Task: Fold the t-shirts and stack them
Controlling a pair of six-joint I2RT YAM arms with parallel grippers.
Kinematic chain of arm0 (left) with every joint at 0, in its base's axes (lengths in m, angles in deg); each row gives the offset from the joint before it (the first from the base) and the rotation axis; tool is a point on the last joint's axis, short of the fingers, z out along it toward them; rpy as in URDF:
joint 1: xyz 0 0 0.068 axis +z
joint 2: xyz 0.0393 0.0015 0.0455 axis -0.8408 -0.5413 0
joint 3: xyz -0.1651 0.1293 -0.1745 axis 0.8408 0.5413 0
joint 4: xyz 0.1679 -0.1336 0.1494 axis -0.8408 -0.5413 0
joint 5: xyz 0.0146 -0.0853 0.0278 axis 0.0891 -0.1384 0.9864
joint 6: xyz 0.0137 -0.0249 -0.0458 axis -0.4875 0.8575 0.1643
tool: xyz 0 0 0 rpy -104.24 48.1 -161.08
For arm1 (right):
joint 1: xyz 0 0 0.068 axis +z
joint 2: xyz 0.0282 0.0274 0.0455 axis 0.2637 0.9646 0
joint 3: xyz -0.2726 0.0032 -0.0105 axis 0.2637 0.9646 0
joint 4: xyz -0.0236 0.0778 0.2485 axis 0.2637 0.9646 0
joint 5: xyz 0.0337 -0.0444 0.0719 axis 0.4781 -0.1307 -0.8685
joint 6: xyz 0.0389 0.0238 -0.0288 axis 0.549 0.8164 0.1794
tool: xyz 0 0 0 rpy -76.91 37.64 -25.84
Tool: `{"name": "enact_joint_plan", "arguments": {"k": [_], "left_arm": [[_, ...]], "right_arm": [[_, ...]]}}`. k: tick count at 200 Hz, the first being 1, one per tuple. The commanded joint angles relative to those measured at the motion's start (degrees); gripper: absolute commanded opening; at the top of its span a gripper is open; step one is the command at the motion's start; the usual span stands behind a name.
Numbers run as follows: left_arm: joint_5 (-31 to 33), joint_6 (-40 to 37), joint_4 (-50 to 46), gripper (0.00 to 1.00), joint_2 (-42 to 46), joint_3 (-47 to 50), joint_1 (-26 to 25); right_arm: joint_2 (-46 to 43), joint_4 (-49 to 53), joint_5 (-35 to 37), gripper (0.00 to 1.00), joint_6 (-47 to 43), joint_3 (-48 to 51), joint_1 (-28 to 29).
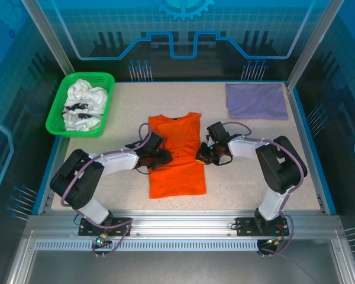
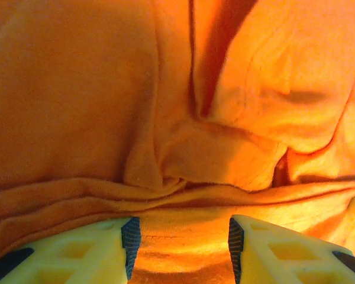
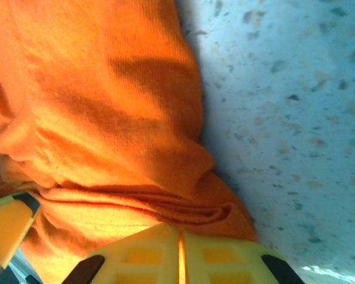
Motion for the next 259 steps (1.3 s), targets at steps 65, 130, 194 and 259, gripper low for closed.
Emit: {"name": "enact_joint_plan", "arguments": {"k": [65,130,194,259], "left_arm": [[3.73,2.80,4.87,0.59,13.94,10.64,4.68],[-1.22,-4.29,-11.46,0.74,29.46,9.12,4.40],[-18.82,1.01,-20.81,0.56,46.35,23.63,0.32],[-17.59,4.67,-17.06,0.48,43.12,26.00,-4.03]], "right_arm": [[-1.47,-1.42,-0.61,0.34,-1.14,1.58,0.12],[-17.00,-9.68,-1.34,0.58,-1.57,12.06,0.24],[-36.75,0.19,-0.34,0.59,-3.75,29.29,2.60],[-38.31,5.79,4.45,0.54,-2.68,27.92,10.53]]}}
